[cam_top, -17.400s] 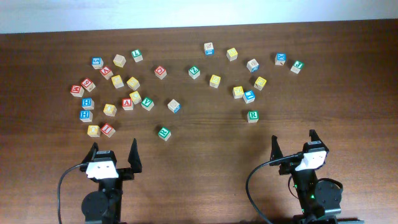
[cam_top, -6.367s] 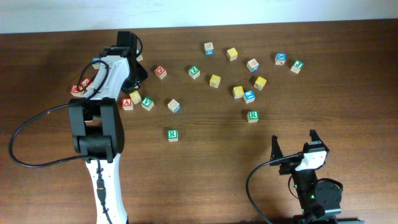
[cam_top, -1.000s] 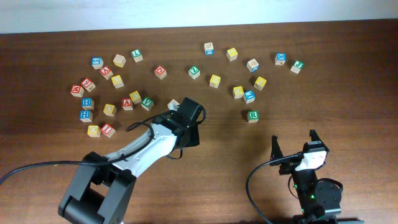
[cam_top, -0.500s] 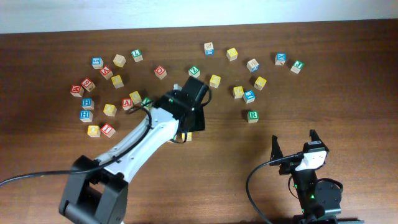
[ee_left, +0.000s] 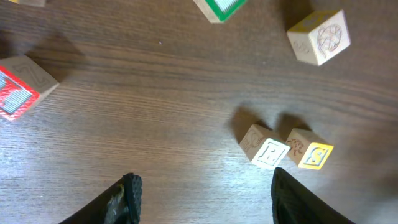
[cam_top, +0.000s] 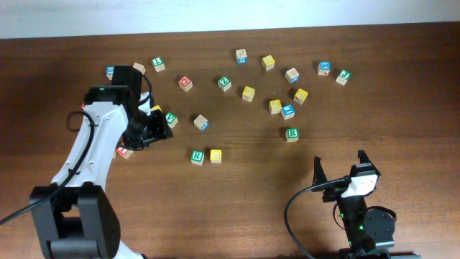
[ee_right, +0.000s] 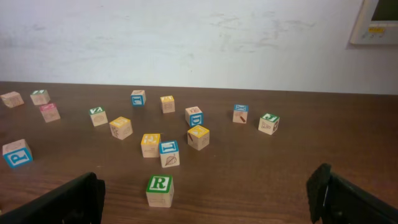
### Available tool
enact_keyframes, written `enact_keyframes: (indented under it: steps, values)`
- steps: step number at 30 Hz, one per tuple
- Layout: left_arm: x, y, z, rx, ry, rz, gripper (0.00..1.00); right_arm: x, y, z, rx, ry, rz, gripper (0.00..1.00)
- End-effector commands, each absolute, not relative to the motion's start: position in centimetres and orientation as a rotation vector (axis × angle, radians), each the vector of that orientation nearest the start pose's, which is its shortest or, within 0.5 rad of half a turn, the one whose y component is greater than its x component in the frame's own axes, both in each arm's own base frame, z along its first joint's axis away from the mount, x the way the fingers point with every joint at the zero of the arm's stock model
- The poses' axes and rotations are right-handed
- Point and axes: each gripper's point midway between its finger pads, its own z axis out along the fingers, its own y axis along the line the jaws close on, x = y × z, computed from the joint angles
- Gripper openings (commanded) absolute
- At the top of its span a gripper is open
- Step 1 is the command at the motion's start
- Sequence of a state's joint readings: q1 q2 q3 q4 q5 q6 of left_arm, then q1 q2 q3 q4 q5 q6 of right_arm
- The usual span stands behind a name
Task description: Spell out RSS
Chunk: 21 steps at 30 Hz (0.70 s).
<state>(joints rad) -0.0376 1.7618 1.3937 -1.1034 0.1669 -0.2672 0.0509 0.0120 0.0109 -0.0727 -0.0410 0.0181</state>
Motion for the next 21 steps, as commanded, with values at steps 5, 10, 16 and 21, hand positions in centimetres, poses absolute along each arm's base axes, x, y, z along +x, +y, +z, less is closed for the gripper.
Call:
enact_keyframes:
  steps: [5,10,16,21]
  values:
    - [30.8,-4.1,6.2,-0.238,3.166,-0.207,0.69,24.6,1.7,15.6,-0.049,1.649,0.072,0.98]
    - [29.5,-7.8,3.1,0.002,3.159,-0.2,0.69,24.6,1.7,15.6,-0.049,1.649,0.072,0.98]
    - [29.7,-10.1,1.8,0.122,3.104,-0.206,0.71,24.6,1.7,15.6,-0.049,1.649,0.072,0.98]
    - [30.6,-11.5,1.9,0.178,3.049,-0.223,0.72,24.6,1.7,15.6,-0.049,1.649,0.072,0.98]
